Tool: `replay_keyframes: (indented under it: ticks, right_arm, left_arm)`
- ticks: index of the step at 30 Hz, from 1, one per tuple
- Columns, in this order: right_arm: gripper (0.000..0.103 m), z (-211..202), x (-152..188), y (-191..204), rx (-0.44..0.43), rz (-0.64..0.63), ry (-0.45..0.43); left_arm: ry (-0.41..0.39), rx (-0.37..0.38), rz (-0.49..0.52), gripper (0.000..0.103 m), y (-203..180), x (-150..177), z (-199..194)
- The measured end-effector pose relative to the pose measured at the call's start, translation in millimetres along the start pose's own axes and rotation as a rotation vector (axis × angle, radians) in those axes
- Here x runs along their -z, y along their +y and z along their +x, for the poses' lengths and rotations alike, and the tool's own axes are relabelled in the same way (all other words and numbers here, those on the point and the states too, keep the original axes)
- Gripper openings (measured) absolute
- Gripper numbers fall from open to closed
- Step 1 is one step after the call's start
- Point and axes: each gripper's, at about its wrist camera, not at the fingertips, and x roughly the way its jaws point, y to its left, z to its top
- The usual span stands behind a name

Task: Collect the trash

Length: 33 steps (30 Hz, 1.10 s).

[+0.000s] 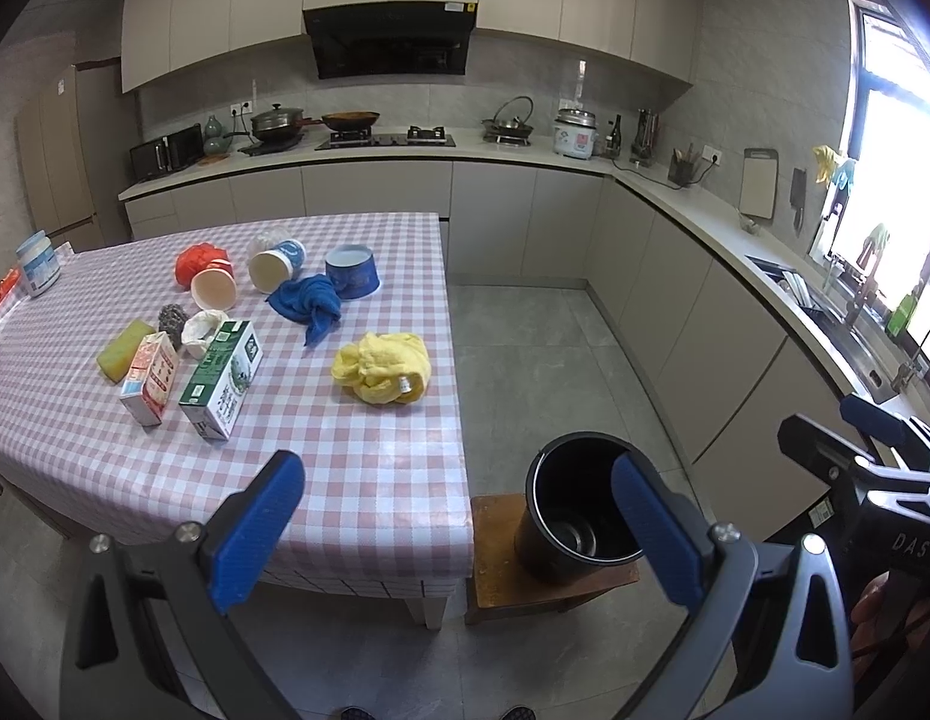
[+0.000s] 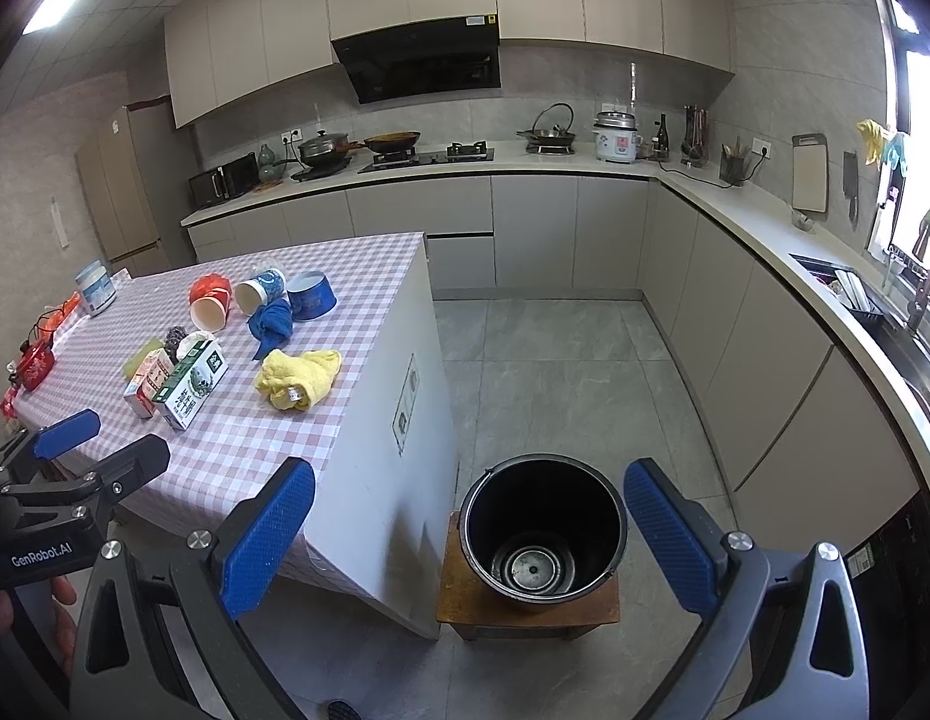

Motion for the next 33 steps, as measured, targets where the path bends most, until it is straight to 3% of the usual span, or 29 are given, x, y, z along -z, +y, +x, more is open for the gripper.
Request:
replay_keyframes:
  ticks: [18,24,29,33]
  right_arm:
    - [0.103,10,-1,2,-0.014,-0.001,0.009]
    - [0.103,20,-2,5,-0.045,-0.007,0.01]
    - [0.103,35,-3,18,-0.097,-0.019,0.022]
    - [0.103,44,-6,40,-0.137,-0.044,0.025]
  left_arm:
    - [0.011,0.004,-0.002,0.103,9,-1,6]
    - [-0.002,-0.018,-0.042,0.103,34,-3,2]
    - [0.036,-0.024,-0.114,0.103,66,2,8]
    - [0.046,-0.07,-0.14,0.102,91,7,9]
